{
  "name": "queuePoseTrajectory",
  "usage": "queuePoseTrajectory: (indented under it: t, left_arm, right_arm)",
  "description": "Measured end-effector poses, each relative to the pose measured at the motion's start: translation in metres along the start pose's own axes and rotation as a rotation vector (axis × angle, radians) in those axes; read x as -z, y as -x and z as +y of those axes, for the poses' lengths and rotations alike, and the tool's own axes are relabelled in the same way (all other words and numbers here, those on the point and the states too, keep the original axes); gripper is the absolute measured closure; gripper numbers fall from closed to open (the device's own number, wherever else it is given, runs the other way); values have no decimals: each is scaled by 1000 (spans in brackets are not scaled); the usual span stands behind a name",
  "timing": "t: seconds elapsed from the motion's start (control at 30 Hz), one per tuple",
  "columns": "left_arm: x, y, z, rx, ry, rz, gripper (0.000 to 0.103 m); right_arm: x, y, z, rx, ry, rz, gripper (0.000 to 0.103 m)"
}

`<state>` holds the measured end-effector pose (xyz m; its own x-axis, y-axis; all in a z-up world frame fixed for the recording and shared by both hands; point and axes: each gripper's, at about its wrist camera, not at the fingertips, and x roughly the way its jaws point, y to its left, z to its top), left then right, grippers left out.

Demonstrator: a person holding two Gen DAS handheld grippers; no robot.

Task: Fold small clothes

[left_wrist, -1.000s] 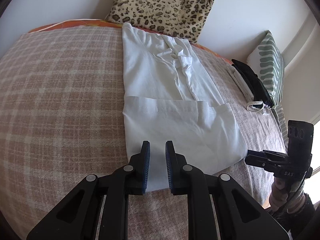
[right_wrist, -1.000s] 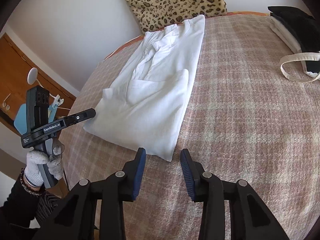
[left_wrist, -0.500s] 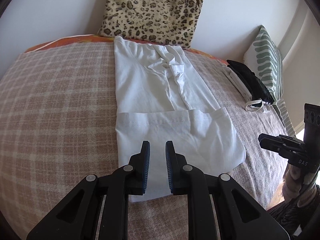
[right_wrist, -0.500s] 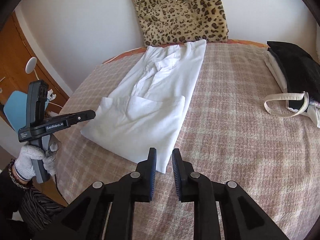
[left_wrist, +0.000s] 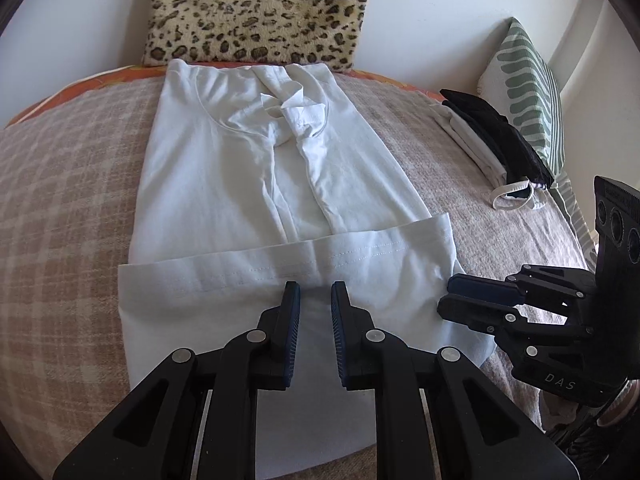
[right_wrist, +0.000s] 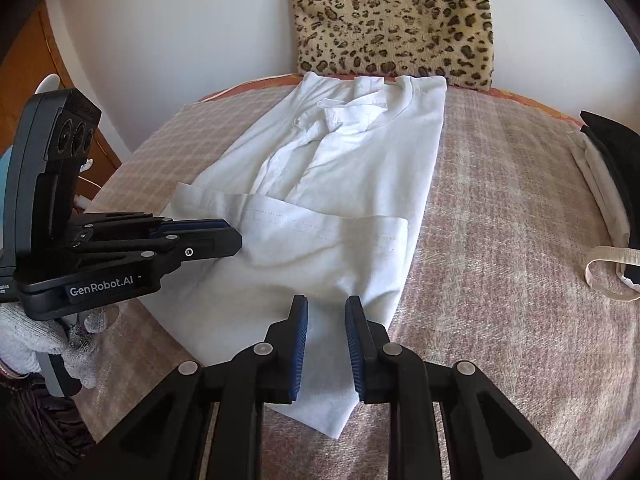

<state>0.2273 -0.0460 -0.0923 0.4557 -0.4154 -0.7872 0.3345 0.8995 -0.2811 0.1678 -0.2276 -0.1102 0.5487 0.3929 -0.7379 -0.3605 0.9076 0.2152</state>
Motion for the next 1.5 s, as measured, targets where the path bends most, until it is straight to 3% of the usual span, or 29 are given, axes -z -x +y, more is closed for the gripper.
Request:
queuePoseTrajectory:
  t: [0.2, 0.5, 0.63, 0.7, 0.83, 0.87, 1.1, 1.33, 1.5]
  left_arm:
    - [-12, 18, 11, -19, 47, -40, 89]
    - [-28, 52, 55, 19, 116, -103, 89]
    - [-37, 53, 84, 24, 160, -116, 59]
    - [-42, 49, 97, 29, 172, -109, 59]
    - [-55, 36, 124, 71, 221, -81, 59]
    - [-58, 32, 130, 88, 239, -75, 59]
    - [-78, -3, 165, 174, 346, -35, 59]
    - [-102, -36, 179, 184, 338, -20, 59]
    - [-128, -53, 190, 211, 354, -36, 59]
  right_arm:
    - [-2, 7, -3, -3, -7, 1, 82]
    - [-27, 31, -24, 25, -50, -126, 62]
    - [-40, 34, -48, 22, -123, -186, 50]
    - [-50, 30, -58, 13, -142, -185, 49]
    - [-72, 19, -76, -24, -146, -176, 28]
    - [-76, 15, -80, -30, -148, -171, 27]
    - [-102, -25, -115, -83, -229, -109, 31]
    - [-130, -68, -139, -134, -258, -55, 46]
    - [-152, -92, -154, -170, -284, -28, 47]
